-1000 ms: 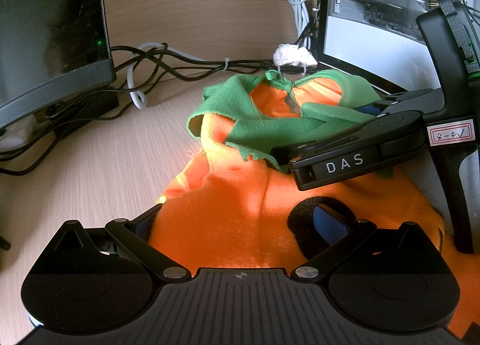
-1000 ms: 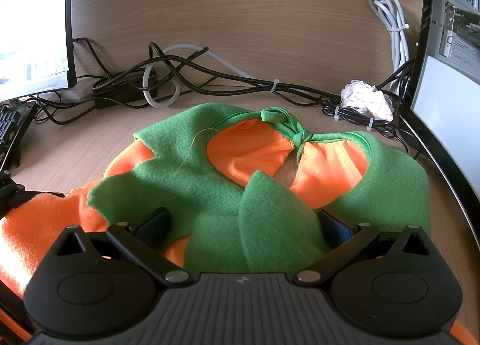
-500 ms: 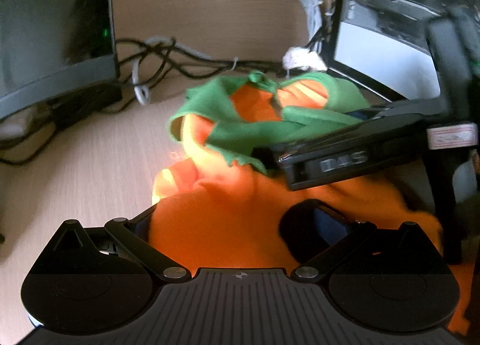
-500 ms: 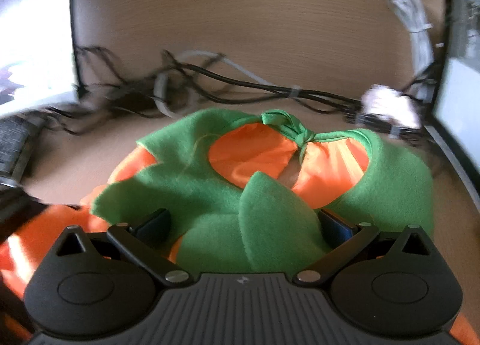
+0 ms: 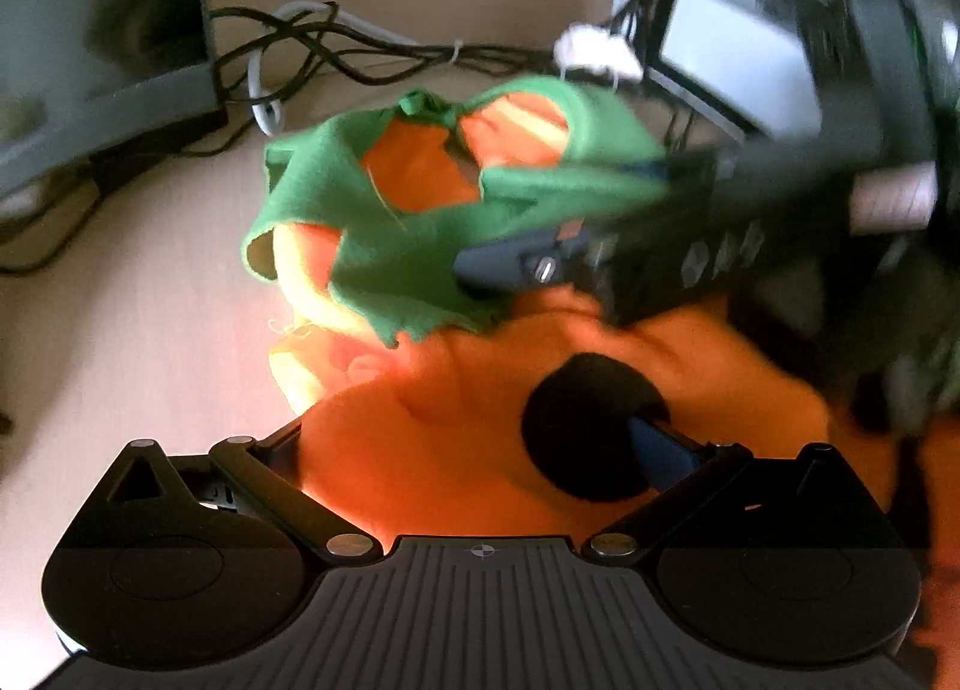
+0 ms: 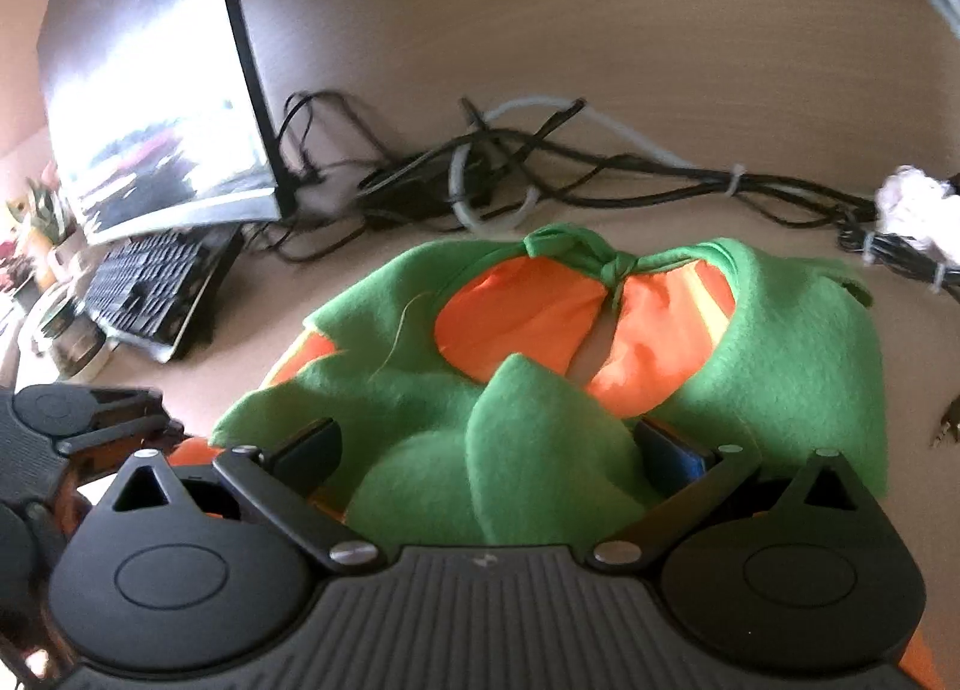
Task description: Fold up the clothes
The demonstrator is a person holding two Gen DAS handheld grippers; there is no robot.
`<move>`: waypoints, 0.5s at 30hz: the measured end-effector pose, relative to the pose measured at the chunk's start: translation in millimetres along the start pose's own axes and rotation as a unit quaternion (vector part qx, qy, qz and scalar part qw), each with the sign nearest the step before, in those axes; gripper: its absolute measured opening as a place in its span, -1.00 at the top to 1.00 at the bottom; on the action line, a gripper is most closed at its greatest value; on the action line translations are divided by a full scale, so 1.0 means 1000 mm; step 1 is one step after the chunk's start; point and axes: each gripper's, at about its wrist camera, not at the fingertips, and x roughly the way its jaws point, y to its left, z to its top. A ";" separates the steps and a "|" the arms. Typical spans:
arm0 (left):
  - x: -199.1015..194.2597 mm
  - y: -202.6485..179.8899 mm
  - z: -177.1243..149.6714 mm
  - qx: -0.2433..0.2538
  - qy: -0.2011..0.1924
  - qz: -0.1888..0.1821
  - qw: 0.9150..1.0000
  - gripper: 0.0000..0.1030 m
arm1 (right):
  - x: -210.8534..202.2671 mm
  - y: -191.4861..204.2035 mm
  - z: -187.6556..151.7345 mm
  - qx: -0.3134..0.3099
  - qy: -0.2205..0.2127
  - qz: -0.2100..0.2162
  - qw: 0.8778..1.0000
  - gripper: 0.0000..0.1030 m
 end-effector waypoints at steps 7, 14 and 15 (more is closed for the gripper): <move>-0.002 -0.011 -0.008 -0.001 -0.019 0.026 0.999 -1.00 | -0.070 0.001 0.022 0.049 -0.093 -0.070 0.992 -1.00; -0.019 -0.001 0.008 -0.045 -0.013 0.015 0.999 -1.00 | -0.045 -0.008 0.049 0.055 -0.006 -0.157 0.986 -1.00; -0.028 0.003 0.010 -0.053 -0.032 0.013 0.998 -1.00 | -0.041 -0.008 0.054 0.046 -0.001 -0.178 0.983 -1.00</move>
